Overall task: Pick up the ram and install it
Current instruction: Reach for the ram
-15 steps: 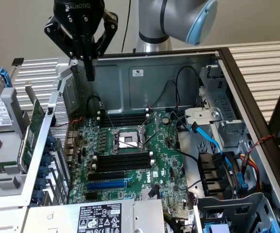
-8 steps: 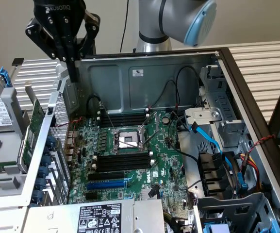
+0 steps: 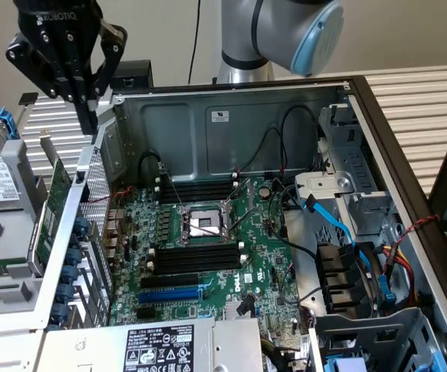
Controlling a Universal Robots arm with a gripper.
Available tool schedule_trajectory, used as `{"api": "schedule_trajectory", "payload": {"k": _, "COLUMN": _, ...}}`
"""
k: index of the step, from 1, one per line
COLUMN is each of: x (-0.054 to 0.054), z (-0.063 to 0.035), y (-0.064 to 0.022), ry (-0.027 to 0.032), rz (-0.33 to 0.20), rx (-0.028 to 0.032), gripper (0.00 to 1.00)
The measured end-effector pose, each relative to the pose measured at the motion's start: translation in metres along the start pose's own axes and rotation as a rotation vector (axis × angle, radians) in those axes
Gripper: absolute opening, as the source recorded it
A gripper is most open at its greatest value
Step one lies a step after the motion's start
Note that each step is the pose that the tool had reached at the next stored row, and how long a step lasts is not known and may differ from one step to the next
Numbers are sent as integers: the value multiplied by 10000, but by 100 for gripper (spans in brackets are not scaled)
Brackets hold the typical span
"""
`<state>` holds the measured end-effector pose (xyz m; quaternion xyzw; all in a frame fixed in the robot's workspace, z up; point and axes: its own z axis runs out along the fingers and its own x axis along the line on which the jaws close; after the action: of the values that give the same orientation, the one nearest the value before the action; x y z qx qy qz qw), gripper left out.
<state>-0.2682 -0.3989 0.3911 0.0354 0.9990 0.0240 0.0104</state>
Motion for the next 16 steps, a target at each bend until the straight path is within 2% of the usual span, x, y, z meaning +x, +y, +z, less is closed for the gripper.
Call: {"api": "schedule_trajectory", "payload": {"k": 16, "x": 726, "z": 10, "y": -53, "ry": 0, "rz": 0, "rx": 0, "gripper": 11}}
